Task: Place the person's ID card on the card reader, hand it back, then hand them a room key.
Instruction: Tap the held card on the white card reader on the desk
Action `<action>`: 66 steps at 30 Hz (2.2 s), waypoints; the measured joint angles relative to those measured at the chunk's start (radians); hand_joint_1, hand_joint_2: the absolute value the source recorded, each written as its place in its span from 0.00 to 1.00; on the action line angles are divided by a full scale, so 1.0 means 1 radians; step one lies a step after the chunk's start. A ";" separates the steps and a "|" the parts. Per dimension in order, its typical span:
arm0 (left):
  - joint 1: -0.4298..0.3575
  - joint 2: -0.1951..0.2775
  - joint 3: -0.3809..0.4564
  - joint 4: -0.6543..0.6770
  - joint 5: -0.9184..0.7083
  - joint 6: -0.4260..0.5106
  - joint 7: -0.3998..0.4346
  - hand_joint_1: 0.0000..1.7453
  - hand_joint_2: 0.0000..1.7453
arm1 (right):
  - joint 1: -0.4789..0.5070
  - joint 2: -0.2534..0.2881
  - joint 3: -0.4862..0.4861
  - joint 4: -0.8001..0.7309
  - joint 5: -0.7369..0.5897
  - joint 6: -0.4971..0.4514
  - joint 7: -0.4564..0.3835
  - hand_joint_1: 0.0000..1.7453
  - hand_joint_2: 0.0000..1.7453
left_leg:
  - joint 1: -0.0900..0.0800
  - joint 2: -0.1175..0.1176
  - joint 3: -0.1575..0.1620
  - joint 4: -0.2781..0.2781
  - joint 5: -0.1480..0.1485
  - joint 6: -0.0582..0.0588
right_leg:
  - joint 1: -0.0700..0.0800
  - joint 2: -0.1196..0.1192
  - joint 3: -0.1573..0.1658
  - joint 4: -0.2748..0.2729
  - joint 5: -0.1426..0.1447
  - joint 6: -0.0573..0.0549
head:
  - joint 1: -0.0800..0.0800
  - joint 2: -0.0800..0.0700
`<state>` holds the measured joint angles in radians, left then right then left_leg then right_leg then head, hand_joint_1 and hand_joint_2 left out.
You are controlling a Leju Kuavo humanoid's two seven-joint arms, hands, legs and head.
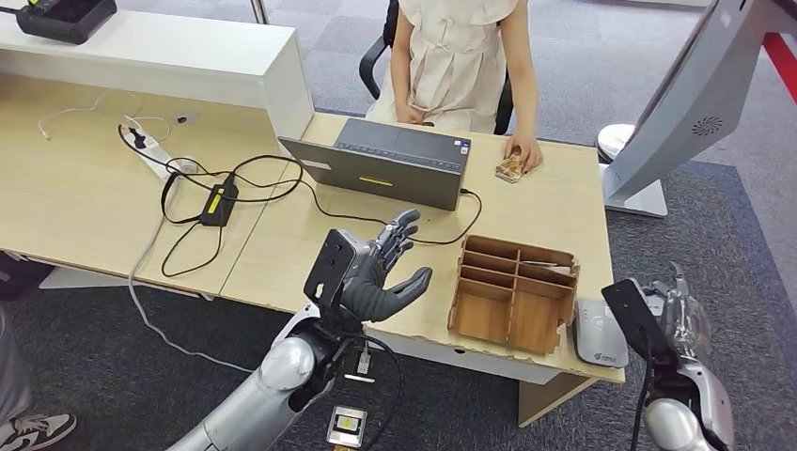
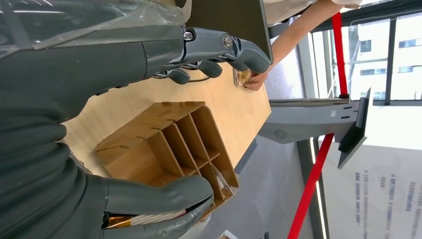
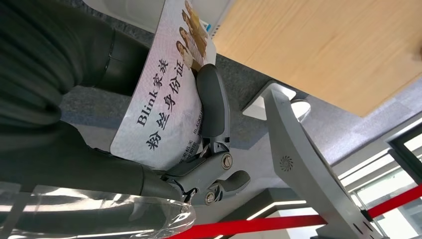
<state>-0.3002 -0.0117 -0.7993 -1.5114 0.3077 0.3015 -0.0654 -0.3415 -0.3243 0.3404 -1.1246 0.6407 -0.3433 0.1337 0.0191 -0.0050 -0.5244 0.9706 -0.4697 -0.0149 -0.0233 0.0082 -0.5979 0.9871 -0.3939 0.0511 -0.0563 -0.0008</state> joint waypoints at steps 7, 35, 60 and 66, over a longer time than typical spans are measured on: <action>0.004 0.000 0.004 0.000 -0.011 0.002 0.003 0.00 1.00 | -0.010 -0.010 0.012 0.051 -0.027 -0.011 -0.002 1.00 1.00 | 0.000 0.000 0.000 0.000 0.000 0.000 | 0.000 0.000 0.000 0.000 0.000 0.000 | 0.000 0.000; 0.017 0.000 0.008 0.000 -0.023 -0.006 0.010 0.00 1.00 | 0.027 0.003 0.100 0.124 -0.019 -0.008 0.010 1.00 1.00 | 0.000 0.000 0.000 0.000 0.000 0.000 | 0.000 0.000 0.000 0.000 0.000 0.000 | 0.000 0.000; 0.038 0.000 0.028 -0.003 -0.053 -0.025 0.027 0.00 1.00 | -0.003 0.033 0.156 0.132 -0.011 -0.012 0.016 1.00 1.00 | 0.000 0.000 0.002 0.000 0.000 0.000 | 0.000 0.000 0.002 0.000 0.000 0.000 | 0.000 0.000; 0.038 0.000 0.028 -0.003 -0.050 -0.020 0.027 0.00 1.00 | -0.035 0.016 0.137 0.073 0.035 -0.010 0.032 1.00 1.00 | 0.000 0.000 0.002 0.000 0.000 0.000 | 0.000 0.000 0.002 0.000 0.000 0.000 | 0.000 0.000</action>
<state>-0.2621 -0.0114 -0.7713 -1.5148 0.2573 0.2814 -0.0389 -0.3769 -0.3084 0.4769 -1.0517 0.6757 -0.3531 0.1656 0.0189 -0.0046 -0.5222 0.9710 -0.4697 -0.0148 -0.0234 0.0084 -0.5958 0.9872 -0.3939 0.0512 -0.0563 -0.0008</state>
